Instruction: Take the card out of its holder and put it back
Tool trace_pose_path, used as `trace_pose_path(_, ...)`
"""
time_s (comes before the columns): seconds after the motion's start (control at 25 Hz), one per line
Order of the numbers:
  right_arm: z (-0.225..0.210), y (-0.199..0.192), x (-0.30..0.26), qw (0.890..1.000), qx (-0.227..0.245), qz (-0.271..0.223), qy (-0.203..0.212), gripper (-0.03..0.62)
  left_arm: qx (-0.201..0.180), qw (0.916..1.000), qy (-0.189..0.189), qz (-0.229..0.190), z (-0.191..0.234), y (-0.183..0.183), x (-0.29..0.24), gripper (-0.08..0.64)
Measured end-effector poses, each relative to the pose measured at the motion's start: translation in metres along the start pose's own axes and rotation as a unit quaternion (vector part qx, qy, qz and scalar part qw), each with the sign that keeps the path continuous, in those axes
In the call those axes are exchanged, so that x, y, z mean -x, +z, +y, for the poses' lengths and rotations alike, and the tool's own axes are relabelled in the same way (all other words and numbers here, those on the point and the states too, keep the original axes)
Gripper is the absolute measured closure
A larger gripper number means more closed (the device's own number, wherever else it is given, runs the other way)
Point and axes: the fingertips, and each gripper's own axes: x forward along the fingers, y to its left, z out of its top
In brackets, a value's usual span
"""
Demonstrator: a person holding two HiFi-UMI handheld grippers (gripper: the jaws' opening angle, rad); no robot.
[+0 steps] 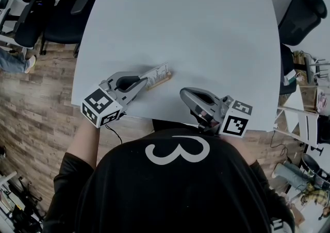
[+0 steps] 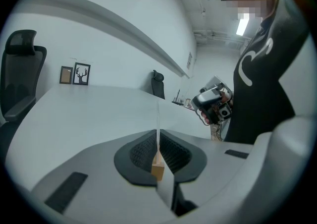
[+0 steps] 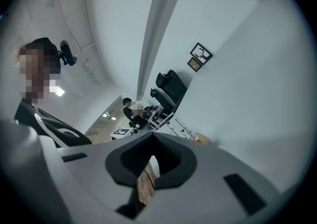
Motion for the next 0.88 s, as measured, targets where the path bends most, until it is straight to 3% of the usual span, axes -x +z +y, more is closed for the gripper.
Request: trace_pose_path(0.88, 0.016, -0.006, 0.009, 1.0, 0.011, -0.012, 0.003, 0.583, -0.002, 0.9992, 0.018, -0.036, -0.001, 0.033, 0.017, 0.535)
